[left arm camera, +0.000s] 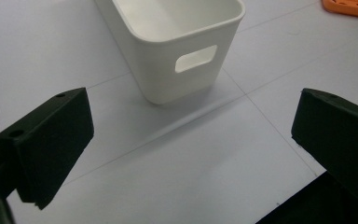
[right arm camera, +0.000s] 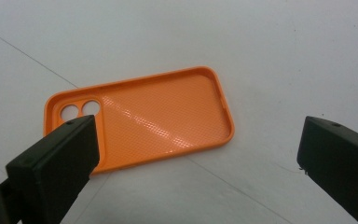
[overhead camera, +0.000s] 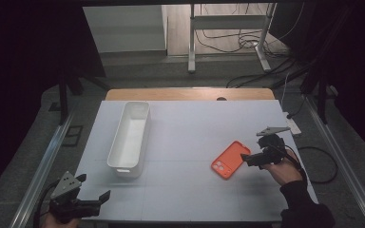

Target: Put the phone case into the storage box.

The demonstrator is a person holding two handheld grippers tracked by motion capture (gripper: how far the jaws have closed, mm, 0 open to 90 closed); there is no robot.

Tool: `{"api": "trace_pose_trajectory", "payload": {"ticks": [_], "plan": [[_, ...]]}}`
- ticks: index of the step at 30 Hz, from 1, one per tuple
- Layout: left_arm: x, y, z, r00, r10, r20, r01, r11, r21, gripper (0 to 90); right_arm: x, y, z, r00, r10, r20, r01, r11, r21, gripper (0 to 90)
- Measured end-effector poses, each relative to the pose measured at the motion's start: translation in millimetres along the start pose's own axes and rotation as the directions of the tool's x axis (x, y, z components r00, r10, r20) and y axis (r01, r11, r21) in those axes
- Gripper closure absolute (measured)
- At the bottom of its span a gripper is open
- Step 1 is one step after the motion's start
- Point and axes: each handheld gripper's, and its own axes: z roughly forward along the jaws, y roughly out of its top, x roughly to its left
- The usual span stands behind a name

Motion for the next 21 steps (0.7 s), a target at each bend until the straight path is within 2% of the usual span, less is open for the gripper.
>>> {"api": "trace_pose_trajectory", "payload": {"ticks": [14, 21], "plan": [[0.0, 0.0, 0.1, 1.0000, 0.000, -0.001, 0.000, 1.0000, 0.001, 0.0, 0.1, 14.7, 17.8, 0.9998, -0.019, 0.010, 0.019, 0.999, 0.027, 0.0], [0.0, 0.1, 0.3, 1.0000, 0.000, -0.001, 0.000, 1.0000, 0.002, 0.0, 0.4, 20.3, 27.8, 0.9996, -0.028, -0.002, 0.028, 0.999, 0.044, 0.0]]}}
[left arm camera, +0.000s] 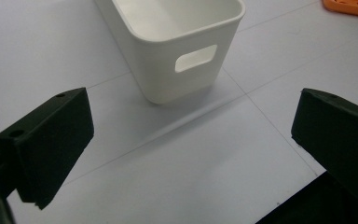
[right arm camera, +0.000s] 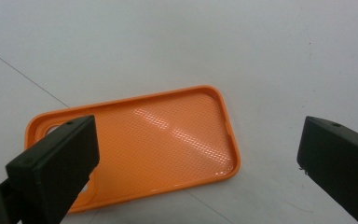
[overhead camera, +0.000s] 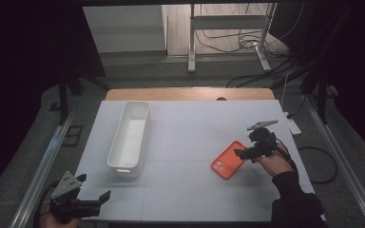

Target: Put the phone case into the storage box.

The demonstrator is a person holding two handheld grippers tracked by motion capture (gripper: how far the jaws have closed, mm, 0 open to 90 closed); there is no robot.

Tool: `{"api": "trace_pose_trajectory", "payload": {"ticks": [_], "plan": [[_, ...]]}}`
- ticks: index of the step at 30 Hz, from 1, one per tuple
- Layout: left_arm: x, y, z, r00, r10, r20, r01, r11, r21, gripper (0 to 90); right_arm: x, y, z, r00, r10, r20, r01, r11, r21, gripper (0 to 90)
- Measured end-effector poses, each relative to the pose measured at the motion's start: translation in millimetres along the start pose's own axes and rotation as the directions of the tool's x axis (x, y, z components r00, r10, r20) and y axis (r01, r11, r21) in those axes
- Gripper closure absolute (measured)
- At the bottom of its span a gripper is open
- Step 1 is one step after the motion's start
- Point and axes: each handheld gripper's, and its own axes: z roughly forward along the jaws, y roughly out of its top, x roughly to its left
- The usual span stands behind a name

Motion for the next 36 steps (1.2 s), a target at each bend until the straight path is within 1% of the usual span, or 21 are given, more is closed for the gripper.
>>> {"api": "trace_pose_trajectory", "payload": {"ticks": [7, 13, 15, 17, 19, 21, 22, 23, 25, 26, 27, 29, 33, 34, 36], "plan": [[-0.1, 0.0, 0.1, 1.0000, 0.001, -0.001, -0.001, 1.0000, 0.001, 0.0, -0.1, 7.1, 8.0, 0.9999, -0.002, -0.014, 0.002, 1.000, 0.010, 0.0], [-0.2, -0.1, -0.1, 1.0000, 0.001, -0.001, -0.001, 1.0000, 0.001, 0.0, 0.1, 10.2, 11.4, 0.9996, 0.018, -0.021, -0.018, 0.999, 0.036, 0.0], [-0.2, -0.1, -0.1, 1.0000, 0.002, -0.001, -0.002, 1.0000, 0.001, 0.0, 0.0, 10.0, 11.8, 0.9993, 0.025, -0.028, -0.024, 0.999, 0.036, 0.0], [-0.4, -0.1, -0.1, 1.0000, 0.003, 0.000, -0.003, 1.0000, 0.002, 0.0, -1.2, 10.5, 12.1, 0.9978, 0.050, -0.042, -0.049, 0.998, 0.035, 0.0], [-0.5, -0.1, -0.1, 1.0000, 0.004, 0.000, -0.004, 1.0000, 0.001, 0.0, -1.8, 10.6, 12.2, 0.9976, 0.052, -0.046, -0.051, 0.998, 0.035, 0.0], [-0.8, -0.1, -0.2, 1.0000, 0.009, 0.000, -0.009, 1.0000, 0.001, 0.1, -3.1, 10.4, 13.0, 0.9974, 0.063, -0.034, -0.061, 0.997, 0.050, 6.4], [-0.8, -0.1, -0.2, 1.0000, 0.009, 0.000, -0.009, 1.0000, 0.001, 0.1, -3.1, 10.4, 13.0, 0.9974, 0.063, -0.034, -0.061, 0.997, 0.050, 6.4], [-0.8, -0.1, -0.2, 1.0000, 0.010, 0.001, -0.010, 0.9999, 0.001, 0.1, -3.6, 10.4, 12.7, 0.9974, 0.064, -0.032, -0.062, 0.997, 0.049, 10.1], [-0.8, -0.1, -0.2, 1.0000, 0.009, 0.001, -0.009, 1.0000, 0.001, 0.1, -5.0, 10.7, 10.9, 0.9977, 0.060, -0.031, -0.059, 0.997, 0.052, 24.8], [-0.7, -0.1, -0.2, 1.0000, 0.008, 0.001, -0.008, 1.0000, 0.001, 0.1, -5.3, 10.8, 10.4, 0.9977, 0.059, -0.033, -0.057, 0.997, 0.051, 29.0], [-0.7, -0.1, -0.1, 1.0000, 0.008, 0.001, -0.008, 1.0000, 0.001, 0.1, -5.7, 11.1, 9.7, 0.9977, 0.059, -0.034, -0.057, 0.997, 0.054, 37.9], [-0.8, -0.1, -0.1, 1.0000, 0.010, 0.000, -0.010, 1.0000, 0.002, 0.1, -6.1, 11.2, 9.2, 0.9978, 0.051, -0.042, -0.049, 0.997, 0.060, 50.1], [-0.9, -0.1, 0.0, 1.0000, 0.010, 0.001, -0.010, 0.9999, 0.002, 0.1, -6.7, 11.4, 9.9, 0.9990, 0.020, -0.040, -0.018, 0.998, 0.066, 64.3], [-0.9, -0.1, 0.0, 1.0000, 0.010, 0.000, -0.010, 0.9999, 0.002, 0.1, -7.1, 11.4, 10.3, 0.9990, 0.016, -0.042, -0.013, 0.998, 0.067, 66.7], [-0.9, 0.0, 0.1, 0.9999, 0.010, 0.000, -0.010, 0.9999, 0.003, 0.2, -8.3, 11.9, 11.7, 0.9982, 0.017, -0.058, -0.013, 0.997, 0.072, 76.1]]}}
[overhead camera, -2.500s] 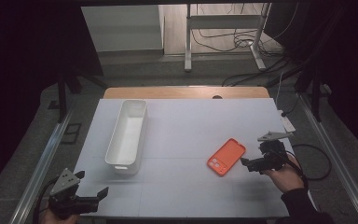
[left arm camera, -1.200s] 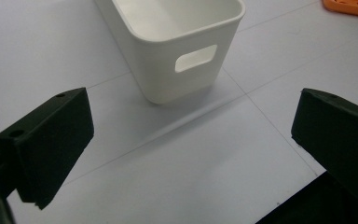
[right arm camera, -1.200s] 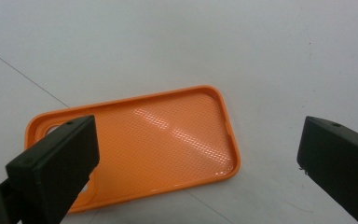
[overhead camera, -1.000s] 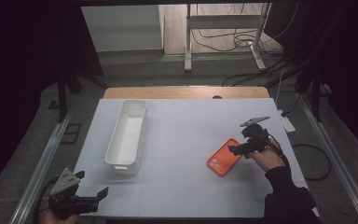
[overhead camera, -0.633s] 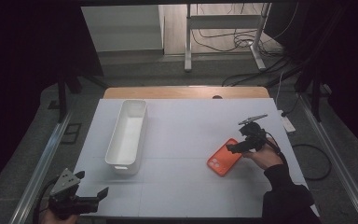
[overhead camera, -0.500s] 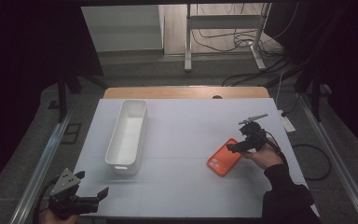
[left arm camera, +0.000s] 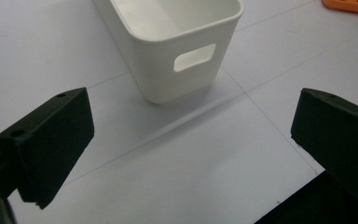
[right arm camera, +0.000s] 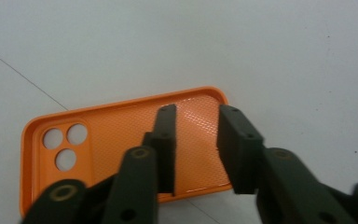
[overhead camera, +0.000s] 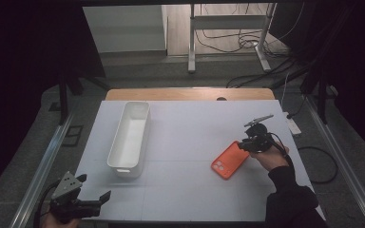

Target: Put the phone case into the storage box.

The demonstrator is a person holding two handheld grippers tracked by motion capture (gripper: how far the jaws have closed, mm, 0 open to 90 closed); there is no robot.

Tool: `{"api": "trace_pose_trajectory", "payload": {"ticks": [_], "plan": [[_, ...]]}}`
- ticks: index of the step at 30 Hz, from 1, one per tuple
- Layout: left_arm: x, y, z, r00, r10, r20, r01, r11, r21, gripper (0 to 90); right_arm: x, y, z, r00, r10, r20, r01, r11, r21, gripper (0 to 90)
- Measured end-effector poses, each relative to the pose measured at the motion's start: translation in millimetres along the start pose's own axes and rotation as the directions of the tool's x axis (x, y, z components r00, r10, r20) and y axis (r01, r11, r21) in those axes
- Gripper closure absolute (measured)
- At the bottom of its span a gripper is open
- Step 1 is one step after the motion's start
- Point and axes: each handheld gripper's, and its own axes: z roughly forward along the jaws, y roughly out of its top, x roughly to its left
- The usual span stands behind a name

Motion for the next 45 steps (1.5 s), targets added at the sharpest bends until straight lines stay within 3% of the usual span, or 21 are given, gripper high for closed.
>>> {"api": "trace_pose_trajectory", "payload": {"ticks": [4, 23, 34, 45], "plan": [[-0.1, -0.1, -0.1, 1.0000, 0.001, -0.001, -0.001, 1.0000, 0.000, 0.2, -1.5, 1.4, 1.6, 0.9998, 0.002, -0.021, -0.002, 1.000, -0.002, 88.9], [-0.1, -0.1, -0.1, 1.0000, 0.002, -0.002, -0.002, 1.0000, 0.000, 0.3, -8.0, -8.2, 24.1, 0.9993, -0.036, 0.015, 0.034, 0.995, 0.095, 89.1], [-0.2, 0.0, 0.1, 1.0000, 0.001, -0.003, -0.001, 1.0000, 0.003, 0.5, -13.7, -13.2, 29.2, 0.9996, -0.020, 0.020, 0.018, 0.993, 0.119, 89.1], [0.3, -0.2, -0.2, 1.0000, -0.005, -0.001, 0.005, 1.0000, 0.000, 0.5, -18.8, -22.8, 21.6, 0.9998, 0.010, 0.016, -0.012, 0.992, 0.128, 89.2]]}}
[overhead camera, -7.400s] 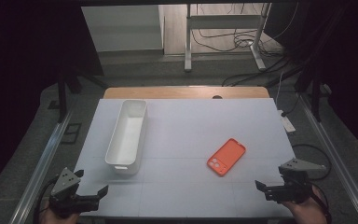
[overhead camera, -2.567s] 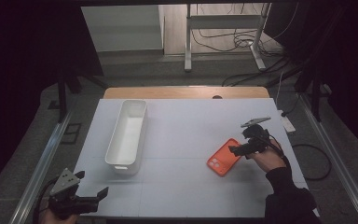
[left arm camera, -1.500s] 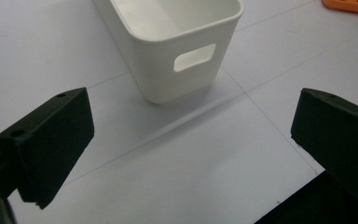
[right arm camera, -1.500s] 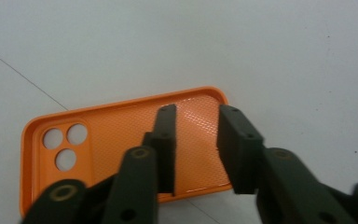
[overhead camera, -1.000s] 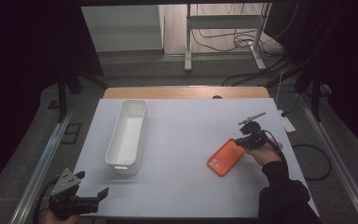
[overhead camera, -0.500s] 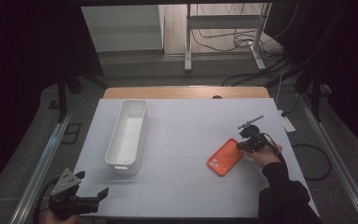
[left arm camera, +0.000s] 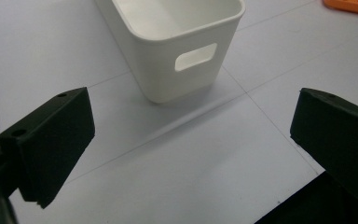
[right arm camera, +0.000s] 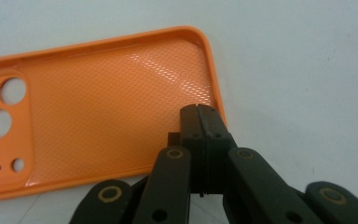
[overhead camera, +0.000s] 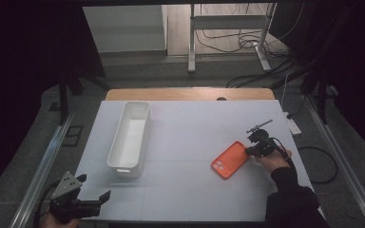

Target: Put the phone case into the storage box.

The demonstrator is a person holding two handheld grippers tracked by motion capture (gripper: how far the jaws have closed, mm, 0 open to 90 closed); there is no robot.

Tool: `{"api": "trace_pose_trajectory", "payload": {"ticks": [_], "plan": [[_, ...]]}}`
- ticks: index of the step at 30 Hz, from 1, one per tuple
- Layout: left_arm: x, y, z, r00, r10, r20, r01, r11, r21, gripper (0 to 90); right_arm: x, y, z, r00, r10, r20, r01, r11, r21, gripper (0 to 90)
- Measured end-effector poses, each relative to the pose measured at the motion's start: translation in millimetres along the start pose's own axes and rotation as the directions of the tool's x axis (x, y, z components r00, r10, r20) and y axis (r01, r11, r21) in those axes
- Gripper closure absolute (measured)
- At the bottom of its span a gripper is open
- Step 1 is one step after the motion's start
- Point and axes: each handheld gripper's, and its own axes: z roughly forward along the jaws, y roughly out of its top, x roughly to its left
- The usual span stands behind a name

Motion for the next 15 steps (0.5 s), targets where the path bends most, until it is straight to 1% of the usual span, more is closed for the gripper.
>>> {"api": "trace_pose_trajectory", "payload": {"ticks": [8, 12, 15], "plan": [[0.1, 0.0, -0.1, 1.0000, -0.002, 0.000, 0.002, 1.0000, -0.001, 0.5, 2.9, -9.6, -5.4, 0.9999, 0.003, -0.009, -0.003, 1.000, 0.012, 89.2], [-0.3, 0.2, 0.1, 1.0000, 0.002, -0.002, -0.002, 1.0000, 0.001, 0.6, 8.4, -16.3, -9.2, 0.9999, -0.002, -0.013, 0.002, 1.000, 0.024, 89.2], [-0.2, 0.3, 0.2, 1.0000, 0.001, -0.002, -0.001, 1.0000, 0.001, 0.6, 13.0, -21.1, -11.6, 0.9996, -0.007, -0.026, 0.008, 1.000, 0.030, 89.2]]}}
